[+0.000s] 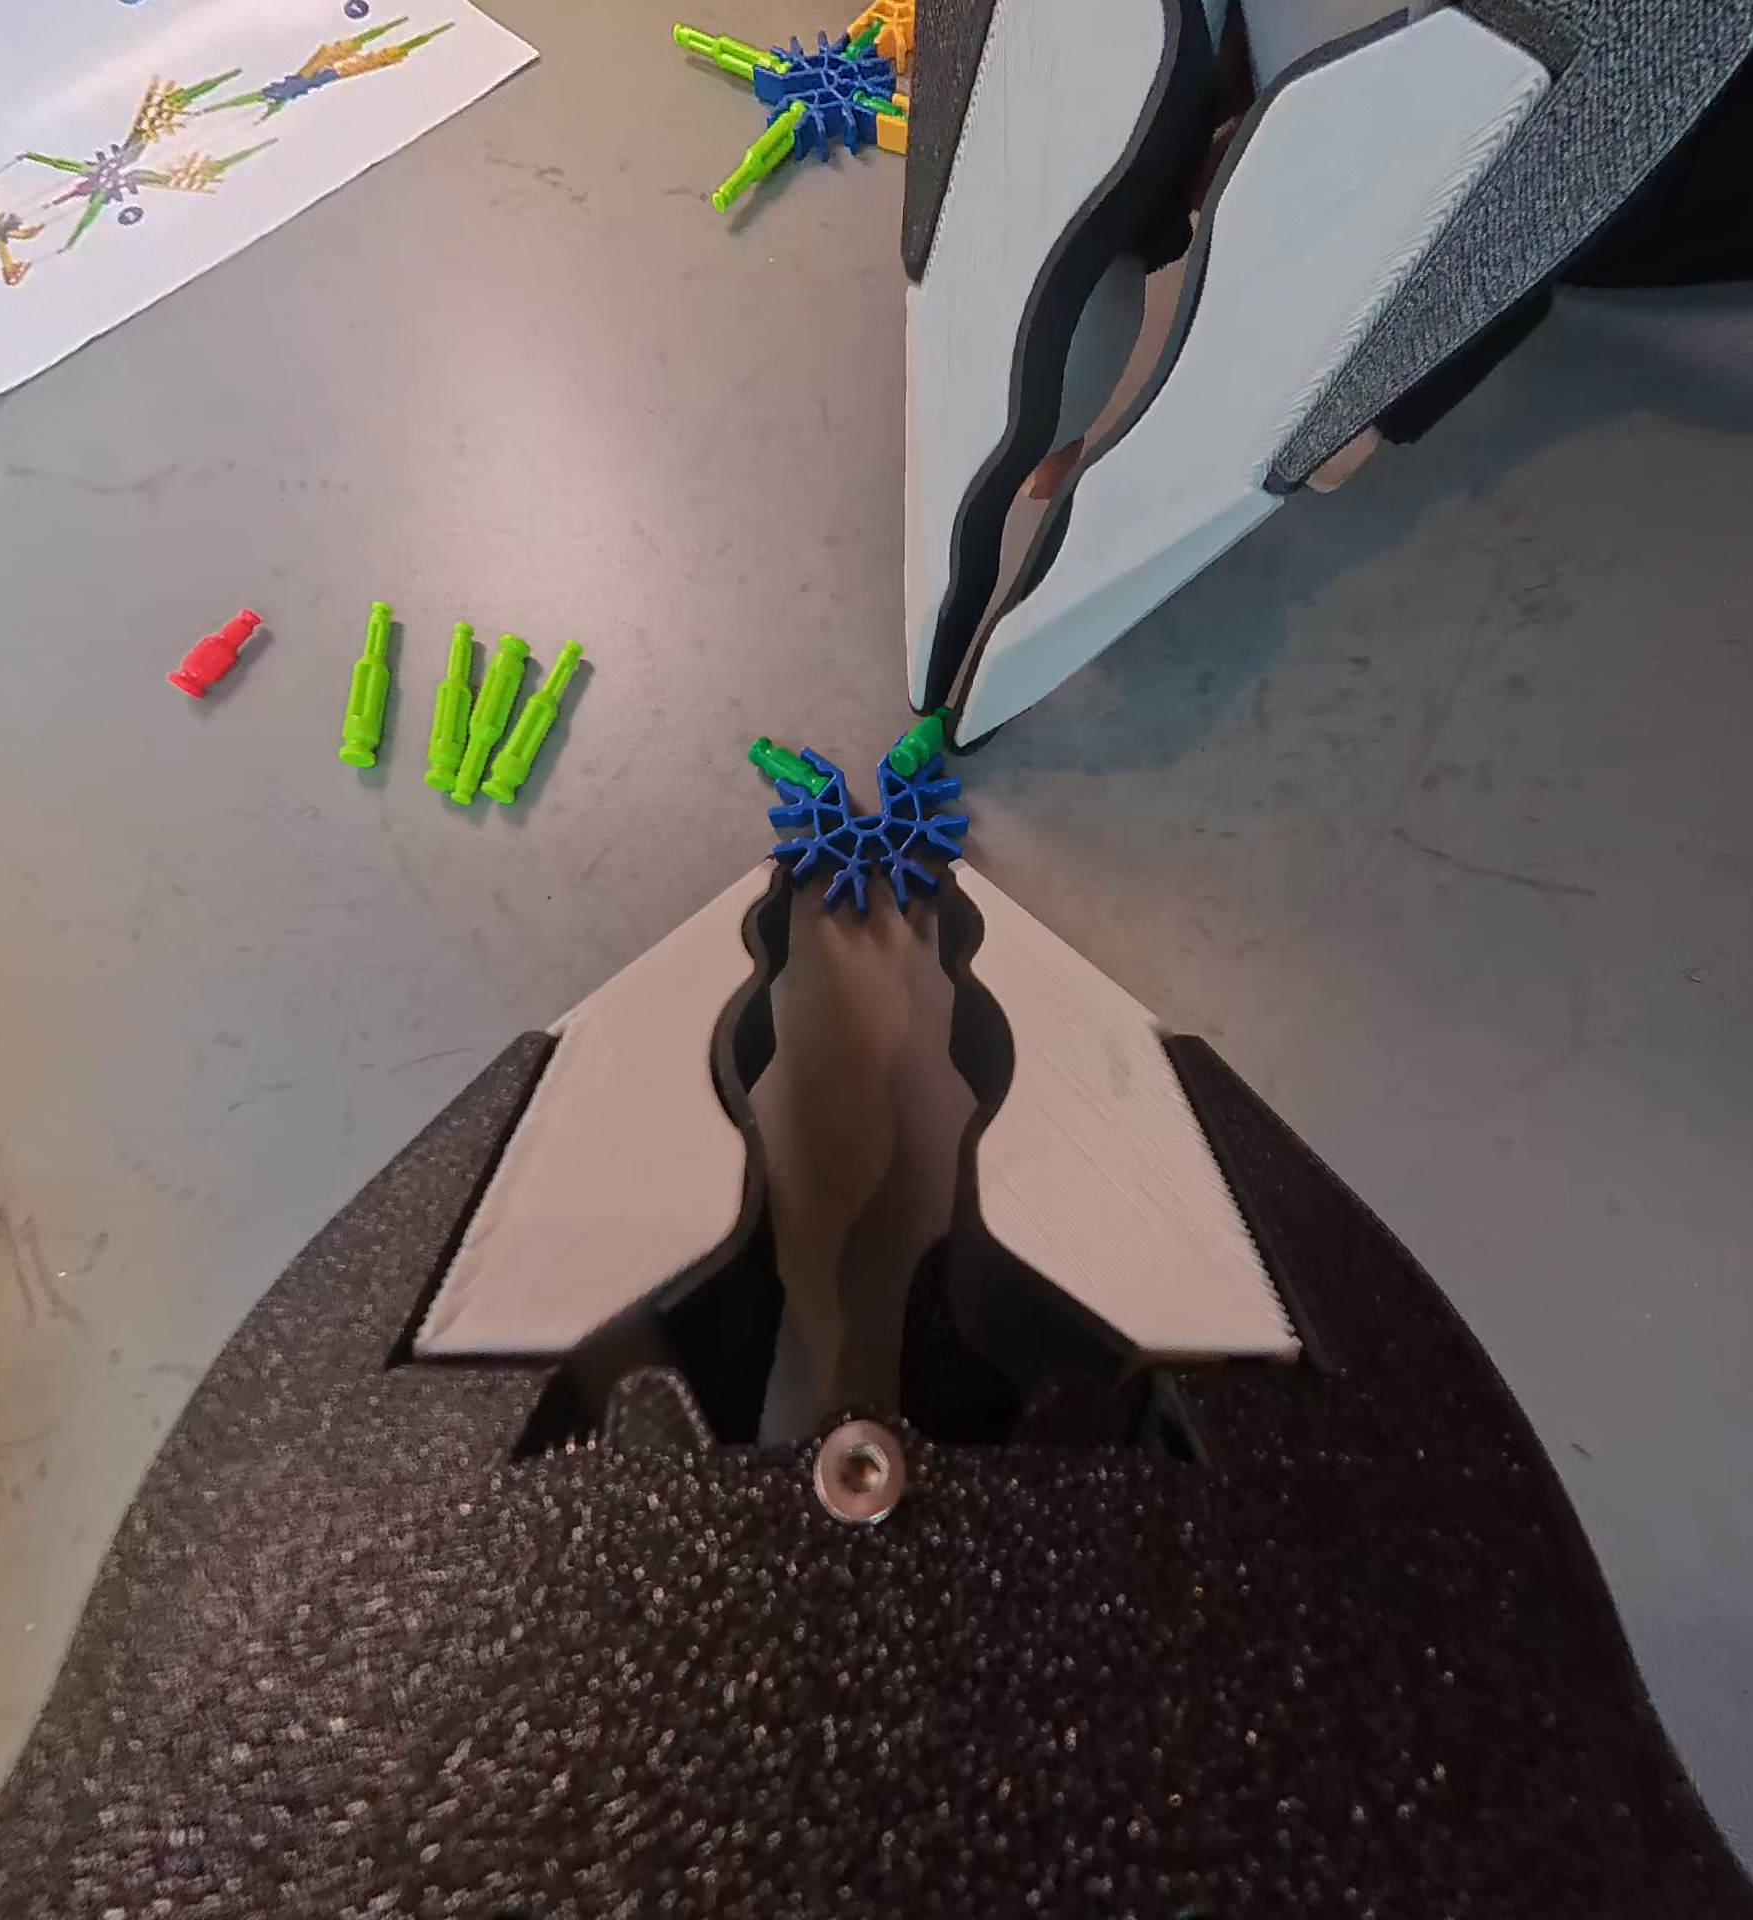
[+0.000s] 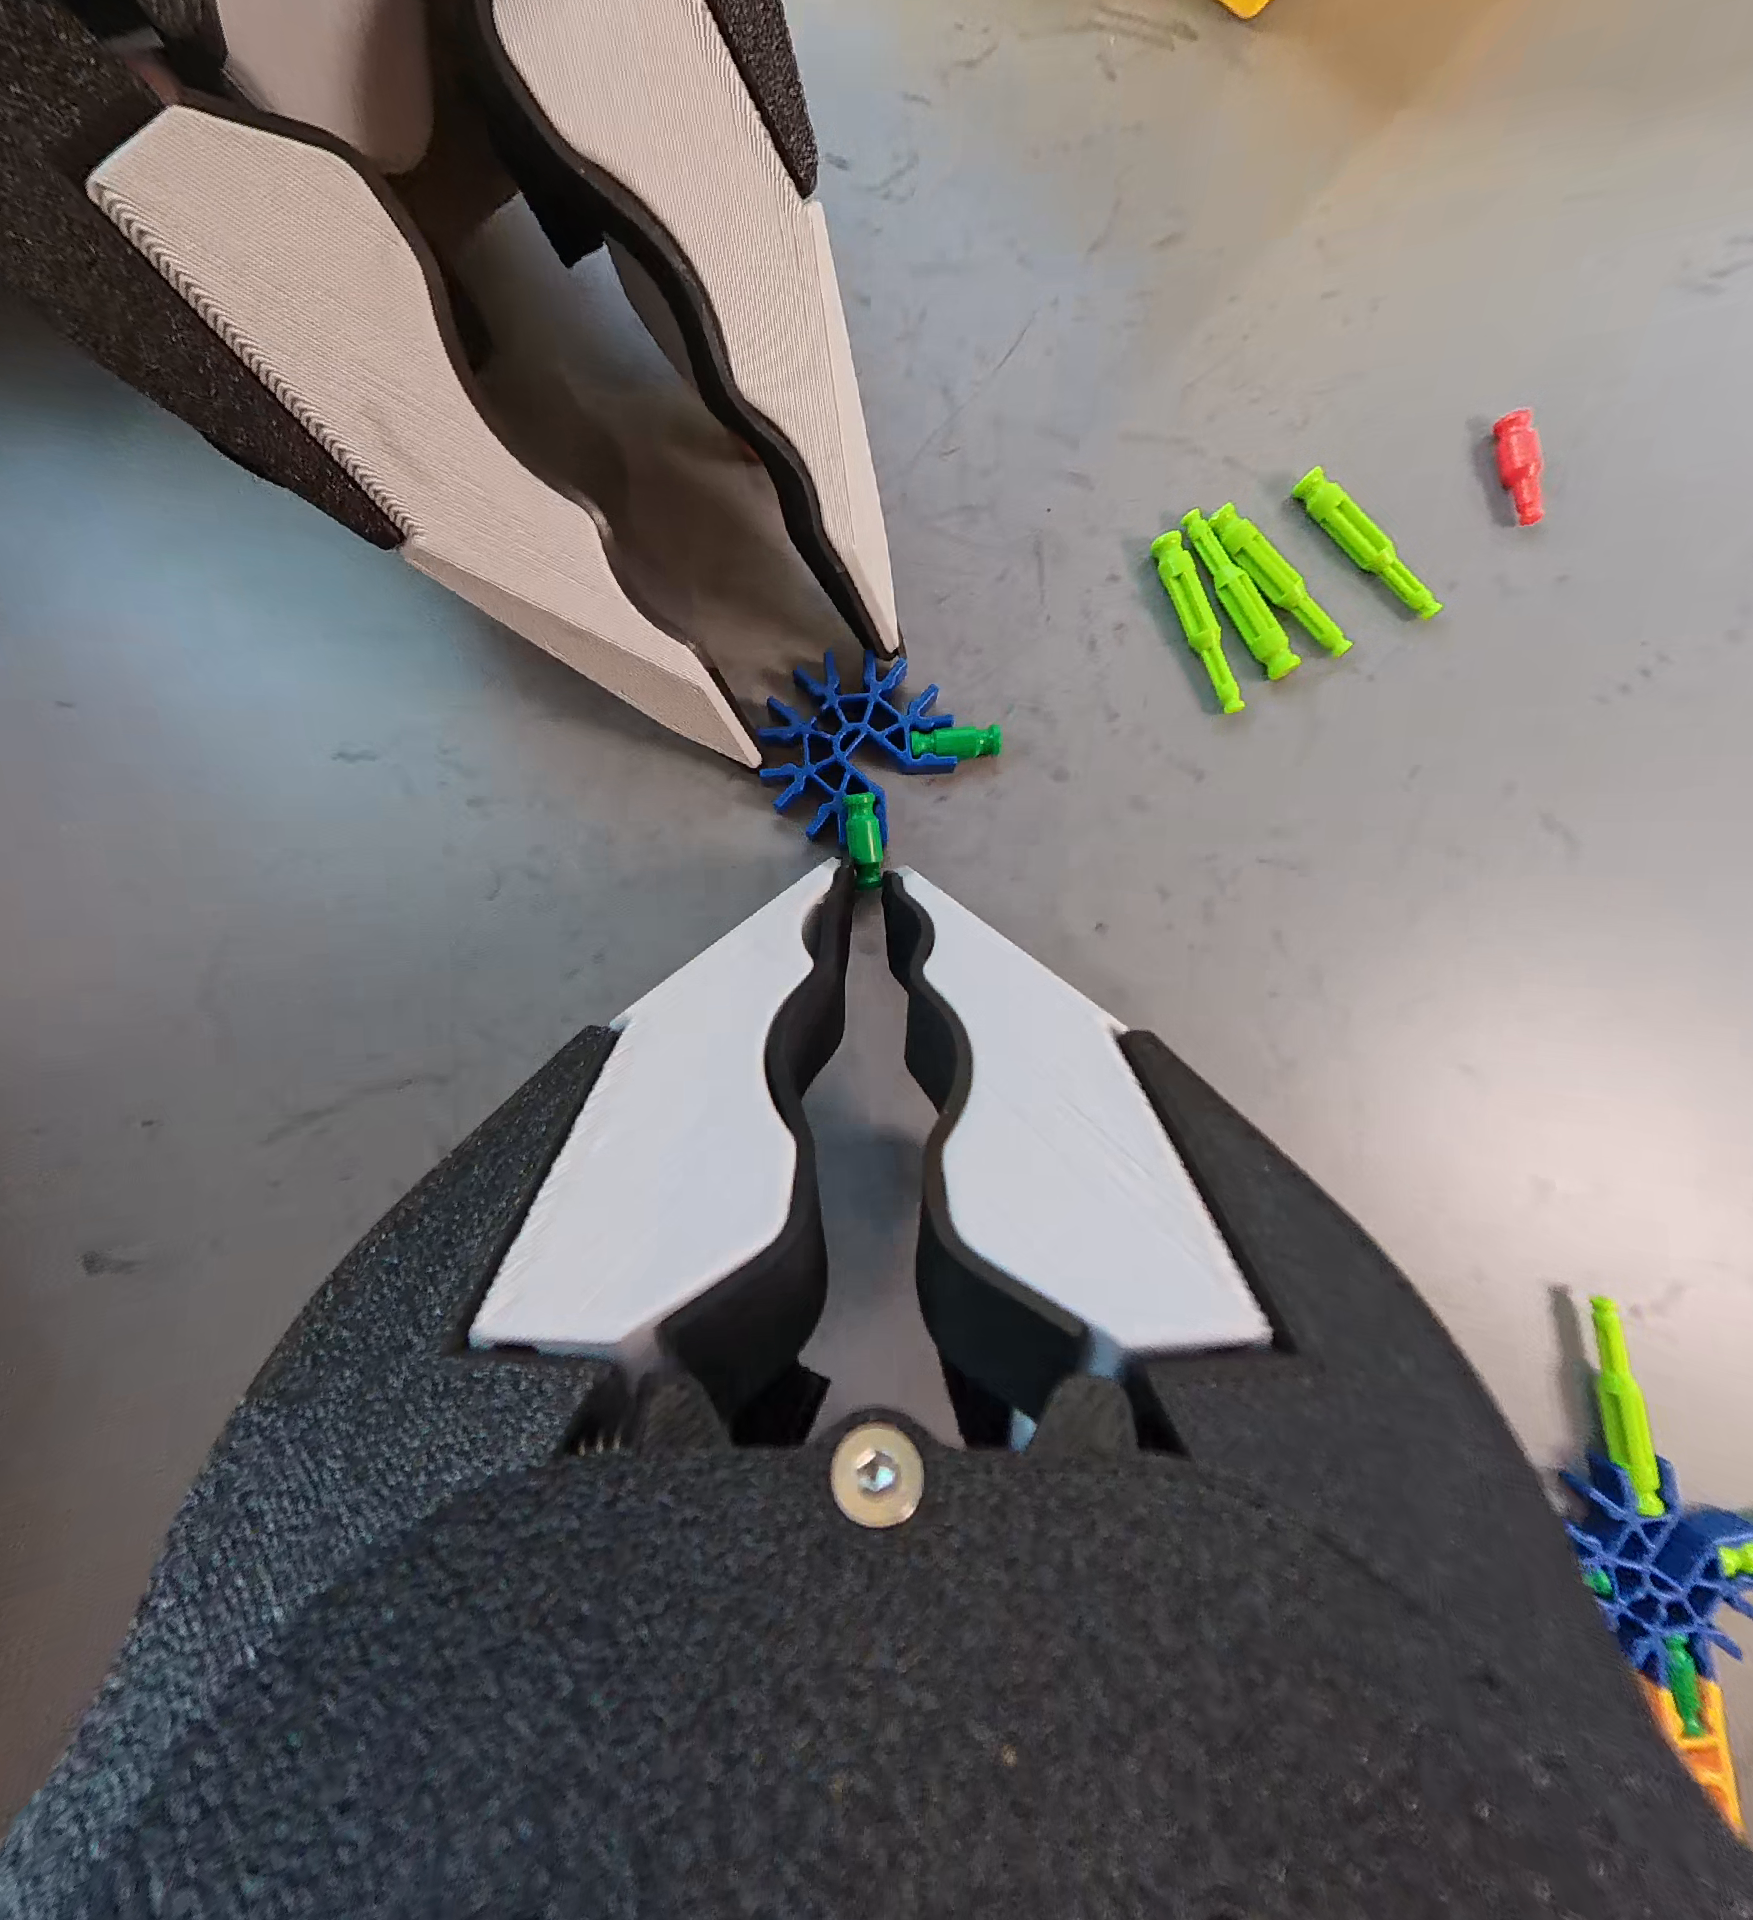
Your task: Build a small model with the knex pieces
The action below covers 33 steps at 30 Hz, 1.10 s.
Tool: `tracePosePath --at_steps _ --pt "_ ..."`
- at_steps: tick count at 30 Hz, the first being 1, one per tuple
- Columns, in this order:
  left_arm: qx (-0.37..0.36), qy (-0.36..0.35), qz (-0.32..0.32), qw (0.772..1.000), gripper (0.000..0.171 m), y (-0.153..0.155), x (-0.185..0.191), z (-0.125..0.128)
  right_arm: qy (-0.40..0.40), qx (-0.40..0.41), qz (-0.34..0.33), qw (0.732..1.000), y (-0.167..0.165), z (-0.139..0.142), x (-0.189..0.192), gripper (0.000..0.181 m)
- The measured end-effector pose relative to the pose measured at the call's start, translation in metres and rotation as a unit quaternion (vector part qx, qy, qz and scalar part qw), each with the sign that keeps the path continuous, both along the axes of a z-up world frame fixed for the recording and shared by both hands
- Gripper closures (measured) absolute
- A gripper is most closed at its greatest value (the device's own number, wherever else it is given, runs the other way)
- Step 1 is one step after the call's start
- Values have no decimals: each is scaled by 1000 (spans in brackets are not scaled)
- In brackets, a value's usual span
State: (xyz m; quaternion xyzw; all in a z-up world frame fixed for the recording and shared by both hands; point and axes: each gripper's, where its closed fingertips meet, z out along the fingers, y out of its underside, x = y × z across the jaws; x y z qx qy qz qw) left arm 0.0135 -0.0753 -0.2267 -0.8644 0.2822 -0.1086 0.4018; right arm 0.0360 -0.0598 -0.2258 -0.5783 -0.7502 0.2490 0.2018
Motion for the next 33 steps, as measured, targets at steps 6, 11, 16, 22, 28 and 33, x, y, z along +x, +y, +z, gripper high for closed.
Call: tracePosePath --at_steps 6,11,16,22,28,33 --pt "1 0 0 1000 143 0 0 0 -8 -1 1 1000 0 -1 1 178" --pt "1 0 0 1000 143 0 0 0 -5 -7 6 1000 -2 1 2 173" --pt "0 0 0 1000 143 0 0 0 6 -15 15 1000 -4 8 -1 178" --pt "1 1 0 1000 143 0 0 0 -6 -16 21 1000 -3 6 -5 181" --pt "0 -1 -2 1000 144 -1 1 0 -74 -20 47 996 -4 5 -5 181" --pt "0 -2 -2 1000 144 -1 1 0 -168 -1 97 981 -4 4 -4 181"
